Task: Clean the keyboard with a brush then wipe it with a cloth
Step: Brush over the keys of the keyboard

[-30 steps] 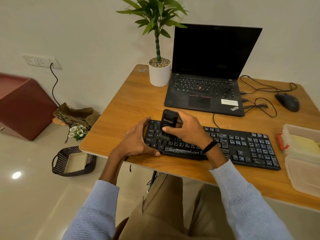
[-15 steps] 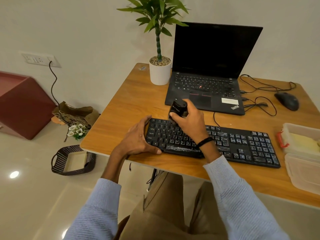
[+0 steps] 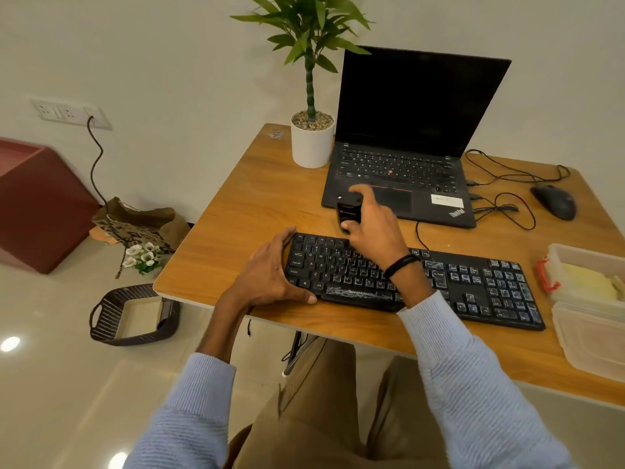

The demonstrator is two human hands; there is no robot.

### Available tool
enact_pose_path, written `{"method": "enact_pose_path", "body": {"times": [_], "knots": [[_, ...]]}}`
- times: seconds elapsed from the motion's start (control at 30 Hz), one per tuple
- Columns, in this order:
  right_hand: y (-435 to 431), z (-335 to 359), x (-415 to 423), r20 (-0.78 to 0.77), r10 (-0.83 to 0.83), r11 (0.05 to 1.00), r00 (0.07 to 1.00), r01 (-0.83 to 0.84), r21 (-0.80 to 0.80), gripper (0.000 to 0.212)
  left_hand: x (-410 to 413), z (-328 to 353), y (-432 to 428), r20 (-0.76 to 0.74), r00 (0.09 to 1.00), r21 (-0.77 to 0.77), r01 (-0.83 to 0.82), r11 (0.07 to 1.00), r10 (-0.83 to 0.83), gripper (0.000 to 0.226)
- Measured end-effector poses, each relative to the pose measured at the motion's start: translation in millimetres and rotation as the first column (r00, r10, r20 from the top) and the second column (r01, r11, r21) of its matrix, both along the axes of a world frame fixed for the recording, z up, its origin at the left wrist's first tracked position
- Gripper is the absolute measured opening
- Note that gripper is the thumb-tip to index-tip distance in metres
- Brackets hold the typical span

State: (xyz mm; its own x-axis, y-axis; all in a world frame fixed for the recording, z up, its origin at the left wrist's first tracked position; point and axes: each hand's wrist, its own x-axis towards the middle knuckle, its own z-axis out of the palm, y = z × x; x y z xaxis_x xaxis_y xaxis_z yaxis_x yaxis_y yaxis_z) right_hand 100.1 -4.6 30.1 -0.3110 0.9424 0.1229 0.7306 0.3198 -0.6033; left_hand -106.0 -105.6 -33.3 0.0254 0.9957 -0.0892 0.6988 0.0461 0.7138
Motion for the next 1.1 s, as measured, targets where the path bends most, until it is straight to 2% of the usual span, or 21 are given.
{"method": "enact_pose_path", "body": {"times": [0.1, 0.13, 0.17, 0.23, 0.37, 0.4, 0.47, 0.57, 0.63, 0.77, 0.83, 0.9, 0.97, 1.1], "knots": [[-9.8, -5.8, -9.0, -0.249, 0.118, 0.991, 0.961, -0.131, -0.04, 0.078, -0.3, -0.9, -0.1, 0.002, 1.0, 0.0, -0.006, 1.0, 0.006, 0.149], [-12.2, -9.1, -12.2, -0.278, 0.154, 0.987, 0.948, -0.163, -0.011, 0.08, -0.5, -1.1, 0.0, 0.002, 1.0, -0.003, -0.006, 1.0, 0.006, 0.15], [-13.8, -11.7, -14.7, -0.273, 0.178, 0.984, 0.946, -0.178, 0.024, 0.081, -0.3, -1.1, -0.1, 0.004, 1.0, -0.003, -0.005, 1.0, 0.005, 0.15], [-13.4, -12.6, -15.9, -0.168, 0.166, 0.984, 0.972, -0.154, 0.086, 0.078, -0.4, -1.3, -0.1, 0.006, 1.0, 0.0, -0.004, 1.0, 0.004, 0.151], [-6.5, -7.9, -3.8, 0.052, -0.001, 0.989, 0.999, -0.007, 0.147, 0.073, -0.6, 0.2, -0.7, 0.004, 1.0, -0.007, -0.001, 1.0, 0.001, 0.15], [-6.5, -7.1, -3.1, 0.043, -0.022, 0.986, 0.999, 0.015, 0.166, 0.072, -0.7, 0.3, -0.6, 0.002, 1.0, -0.007, -0.002, 1.0, 0.002, 0.15], [-9.6, -7.2, -10.0, -0.089, 0.014, 0.988, 0.996, 0.0, 0.157, 0.07, -0.9, 0.1, -0.4, -0.002, 1.0, -0.004, -0.005, 1.0, 0.005, 0.15], [-18.9, -13.4, -27.7, -0.242, 0.168, 0.983, 0.955, -0.146, 0.107, 0.072, -0.2, -1.2, -0.8, 0.003, 1.0, 0.0, -0.007, 1.0, 0.007, 0.149], [-20.5, -14.9, -32.1, -0.2, 0.179, 0.982, 0.963, -0.162, 0.097, 0.073, -0.1, -1.1, -0.9, -0.003, 1.0, 0.003, -0.006, 1.0, 0.006, 0.148], [-14.6, -4.3, -26.9, -0.003, -0.016, 0.987, 1.0, 0.017, 0.159, 0.074, -1.1, -0.7, -0.6, 0.0, 1.0, 0.007, -0.005, 1.0, 0.005, 0.149], [-14.1, -1.1, -29.2, -0.032, -0.047, 0.981, 0.998, 0.052, 0.185, 0.072, -1.1, -1.2, -0.5, -0.003, 1.0, 0.015, -0.003, 1.0, 0.003, 0.148], [-15.8, -2.4, -36.7, -0.146, 0.029, 0.99, 0.989, -0.008, 0.143, 0.069, -0.8, -1.5, -1.3, -0.003, 1.0, 0.025, 0.0, 1.0, 0.0, 0.146], [-19.0, -7.6, -43.2, -0.195, 0.115, 0.99, 0.974, -0.096, 0.102, 0.068, -0.8, -1.7, -1.2, 0.001, 1.0, 0.033, 0.006, 0.999, -0.006, 0.144], [-17.6, -10.4, -37.0, -0.103, 0.082, 0.992, 0.991, -0.071, 0.1, 0.07, -1.5, -2.8, -0.2, -0.001, 1.0, 0.03, 0.001, 1.0, -0.001, 0.148]]}}
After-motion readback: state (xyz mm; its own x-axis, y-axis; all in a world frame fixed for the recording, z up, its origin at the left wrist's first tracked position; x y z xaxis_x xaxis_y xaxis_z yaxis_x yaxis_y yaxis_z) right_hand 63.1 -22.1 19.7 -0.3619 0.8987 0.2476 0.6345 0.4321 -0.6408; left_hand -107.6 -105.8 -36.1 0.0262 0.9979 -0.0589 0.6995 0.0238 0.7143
